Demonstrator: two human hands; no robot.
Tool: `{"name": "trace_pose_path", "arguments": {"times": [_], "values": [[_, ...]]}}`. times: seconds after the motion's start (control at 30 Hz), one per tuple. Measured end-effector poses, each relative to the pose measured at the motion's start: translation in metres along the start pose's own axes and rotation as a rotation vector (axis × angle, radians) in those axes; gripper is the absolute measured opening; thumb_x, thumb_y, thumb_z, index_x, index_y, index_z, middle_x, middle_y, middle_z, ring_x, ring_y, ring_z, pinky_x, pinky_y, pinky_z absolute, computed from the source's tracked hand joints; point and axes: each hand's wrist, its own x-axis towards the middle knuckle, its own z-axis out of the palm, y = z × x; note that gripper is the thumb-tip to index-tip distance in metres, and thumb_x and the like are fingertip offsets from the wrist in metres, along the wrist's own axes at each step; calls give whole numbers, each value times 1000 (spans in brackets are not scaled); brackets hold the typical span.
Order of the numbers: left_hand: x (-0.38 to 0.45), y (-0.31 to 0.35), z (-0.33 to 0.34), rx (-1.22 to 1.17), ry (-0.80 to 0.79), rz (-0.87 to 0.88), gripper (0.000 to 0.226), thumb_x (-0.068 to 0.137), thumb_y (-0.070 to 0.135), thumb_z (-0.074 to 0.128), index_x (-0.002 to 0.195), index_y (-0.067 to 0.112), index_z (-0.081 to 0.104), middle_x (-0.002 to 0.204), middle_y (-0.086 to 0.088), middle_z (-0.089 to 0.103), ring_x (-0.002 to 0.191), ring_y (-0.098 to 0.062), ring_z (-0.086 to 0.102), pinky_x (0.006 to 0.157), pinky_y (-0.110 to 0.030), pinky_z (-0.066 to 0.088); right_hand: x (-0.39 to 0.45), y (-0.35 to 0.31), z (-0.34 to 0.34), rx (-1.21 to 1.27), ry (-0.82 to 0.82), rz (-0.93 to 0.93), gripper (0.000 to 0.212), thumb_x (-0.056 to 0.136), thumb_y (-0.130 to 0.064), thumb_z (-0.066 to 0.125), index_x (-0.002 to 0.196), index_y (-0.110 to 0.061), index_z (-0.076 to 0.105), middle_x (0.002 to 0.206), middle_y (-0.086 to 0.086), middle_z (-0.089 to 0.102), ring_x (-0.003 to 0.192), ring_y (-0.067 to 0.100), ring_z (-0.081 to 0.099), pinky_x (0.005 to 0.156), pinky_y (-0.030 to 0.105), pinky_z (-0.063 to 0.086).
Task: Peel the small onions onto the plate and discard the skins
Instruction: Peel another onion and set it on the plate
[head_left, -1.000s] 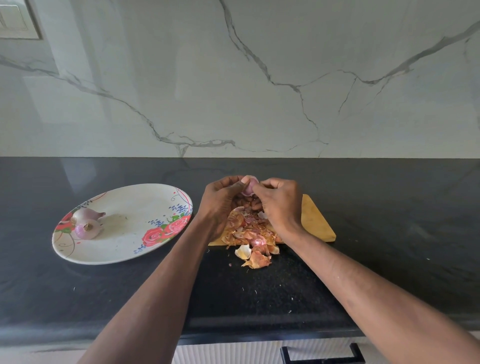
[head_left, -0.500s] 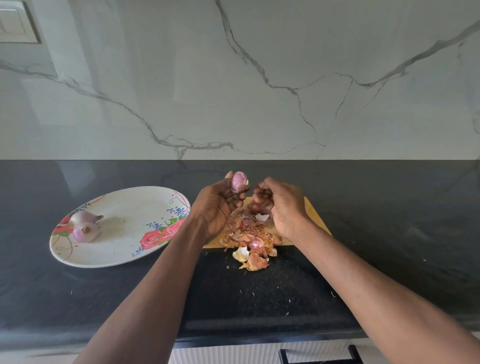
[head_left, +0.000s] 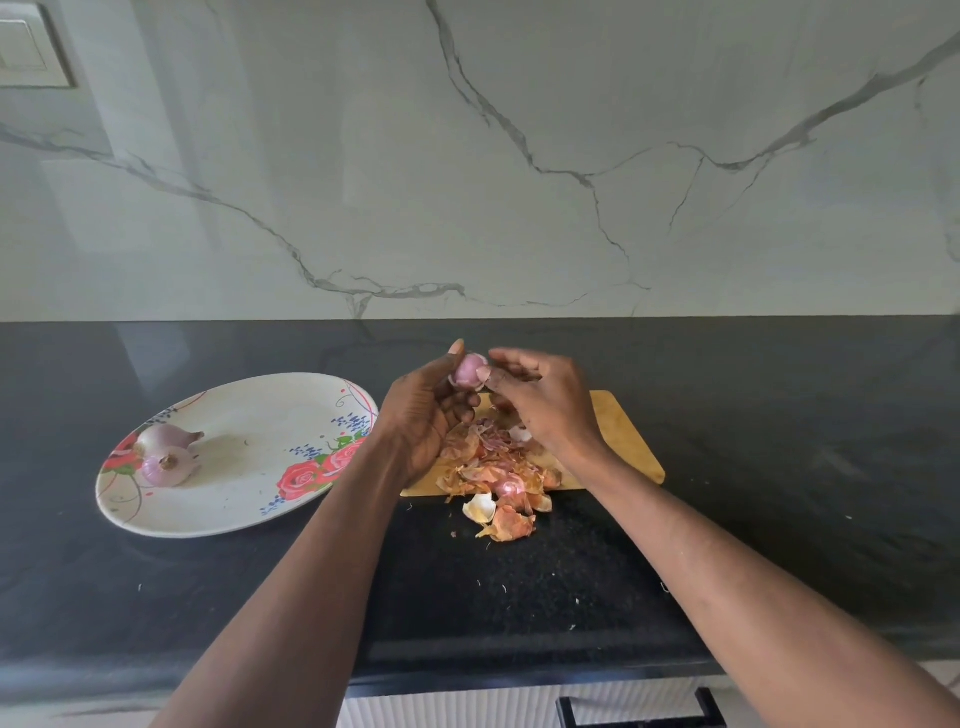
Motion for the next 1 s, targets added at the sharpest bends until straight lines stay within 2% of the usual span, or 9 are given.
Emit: {"name": "trace_pose_path", "arguments": {"times": [0.17, 0.3, 0.4, 0.47, 0.6, 0.67, 0.77, 0.83, 1.0], "values": [[-2, 0, 0, 21, -1, 46, 34, 88, 25, 72, 101, -6, 70, 80, -14, 67, 63, -17, 59, 53, -23, 50, 1, 0, -2, 42, 38, -1, 28, 81, -31, 81, 102, -13, 79, 95, -5, 78, 87, 4, 73, 76, 23, 57], [-3, -2, 2, 34, -12, 57, 28, 91, 20, 70, 99, -8, 69, 78, -14, 69, 59, -17, 61, 51, -23, 53, -3, -2, 1, 115, 69, 27, 19, 75, -30, 86, 88, -18, 81, 81, -9, 77, 78, 8, 74, 70, 25, 58], [-4, -1, 4, 28, -12, 75, 30, 90, 21, 71, 98, -8, 69, 77, -14, 69, 58, -17, 61, 51, -23, 53, -3, -1, 1, 135, 105, 8, 9, 80, -15, 82, 89, -16, 79, 77, -10, 76, 71, 4, 72, 60, 19, 56], [-5, -1, 6, 15, -11, 77, 30, 91, 20, 70, 98, -8, 68, 77, -16, 69, 58, -18, 61, 51, -23, 53, -1, 1, 0, 147, 130, 13, 12, 83, -4, 76, 93, -11, 79, 77, -11, 74, 67, -2, 70, 56, 12, 51], [-5, 0, 5, -9, -12, 51, 31, 93, 23, 69, 100, -7, 68, 80, -18, 67, 59, -19, 59, 50, -23, 53, -2, 2, 3, 110, 95, 9, 14, 85, -3, 73, 94, -13, 79, 81, -5, 76, 72, 5, 72, 62, 19, 56], [-6, 0, 6, 8, -12, 35, 35, 93, 29, 67, 102, -5, 68, 80, -16, 68, 61, -17, 60, 51, -23, 52, 1, 2, 2, 135, 115, 23, 11, 88, -5, 71, 92, -12, 79, 80, -3, 76, 70, 7, 73, 59, 19, 55], [-6, 0, 5, 41, -11, 29, 37, 95, 33, 66, 105, -2, 69, 86, -16, 72, 63, -18, 63, 50, -24, 50, 6, 3, -2, 164, 99, 15, 8, 88, -20, 75, 92, -15, 80, 82, -5, 77, 78, 7, 73, 67, 21, 57], [-6, 0, 5, 63, -20, 34, 32, 97, 30, 63, 103, -1, 69, 87, -17, 72, 63, -20, 64, 49, -25, 51, 6, 5, -3, 144, 72, 9, 14, 86, -25, 77, 97, -16, 80, 88, -7, 78, 85, 6, 73, 76, 22, 57], [-10, 1, 6, 41, -57, 51, 27, 97, 18, 62, 99, -9, 68, 86, -24, 71, 65, -26, 69, 58, -27, 59, 5, 2, -5, 26, 72, -35, 12, 86, -24, 77, 95, -16, 81, 87, -8, 77, 82, 4, 72, 72, 21, 55]]}}
